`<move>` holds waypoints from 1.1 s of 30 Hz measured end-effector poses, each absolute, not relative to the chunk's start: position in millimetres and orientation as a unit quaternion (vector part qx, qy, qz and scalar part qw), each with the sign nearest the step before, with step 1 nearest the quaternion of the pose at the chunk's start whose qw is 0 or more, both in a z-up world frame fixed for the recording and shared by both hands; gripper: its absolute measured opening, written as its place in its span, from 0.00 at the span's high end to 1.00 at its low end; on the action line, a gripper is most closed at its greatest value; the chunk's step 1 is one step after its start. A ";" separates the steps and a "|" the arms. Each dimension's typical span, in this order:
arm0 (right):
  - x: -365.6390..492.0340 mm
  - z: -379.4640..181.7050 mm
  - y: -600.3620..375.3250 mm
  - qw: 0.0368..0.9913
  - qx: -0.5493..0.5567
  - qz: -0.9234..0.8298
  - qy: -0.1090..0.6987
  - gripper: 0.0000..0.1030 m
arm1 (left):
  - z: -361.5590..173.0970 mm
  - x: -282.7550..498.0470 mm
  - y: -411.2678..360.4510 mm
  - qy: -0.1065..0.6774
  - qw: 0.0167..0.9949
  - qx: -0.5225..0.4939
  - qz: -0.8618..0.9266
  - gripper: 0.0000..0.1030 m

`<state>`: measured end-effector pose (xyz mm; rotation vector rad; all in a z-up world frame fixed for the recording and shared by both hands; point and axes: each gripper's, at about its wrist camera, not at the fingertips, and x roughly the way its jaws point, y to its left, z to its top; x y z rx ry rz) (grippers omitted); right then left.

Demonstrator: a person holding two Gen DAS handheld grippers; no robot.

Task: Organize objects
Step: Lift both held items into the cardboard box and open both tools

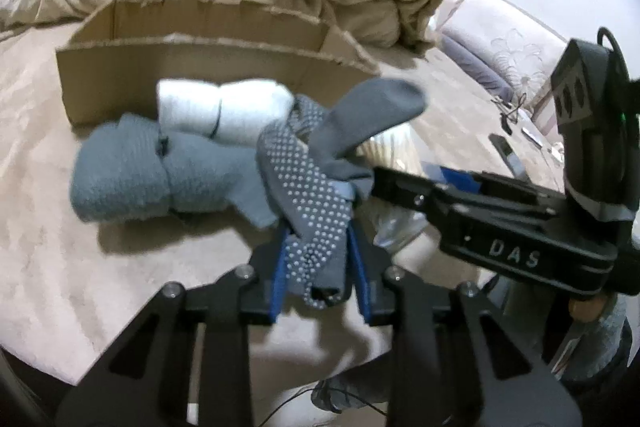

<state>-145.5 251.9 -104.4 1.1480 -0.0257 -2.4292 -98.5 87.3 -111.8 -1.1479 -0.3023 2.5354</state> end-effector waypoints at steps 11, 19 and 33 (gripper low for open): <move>-131.8 -81.6 266.7 0.221 0.395 -0.891 -0.028 0.56 | -87.9 -90.9 85.1 -0.111 0.177 -0.381 0.901 0.78; -121.8 -56.0 270.6 0.222 0.370 -0.902 -0.032 0.56 | -56.2 -78.7 74.9 -0.119 0.181 -0.355 0.909 0.78; -114.9 5.2 255.0 0.243 0.304 -0.921 -0.028 0.56 | 1.1 -74.6 22.1 -0.125 0.134 -0.311 0.933 0.78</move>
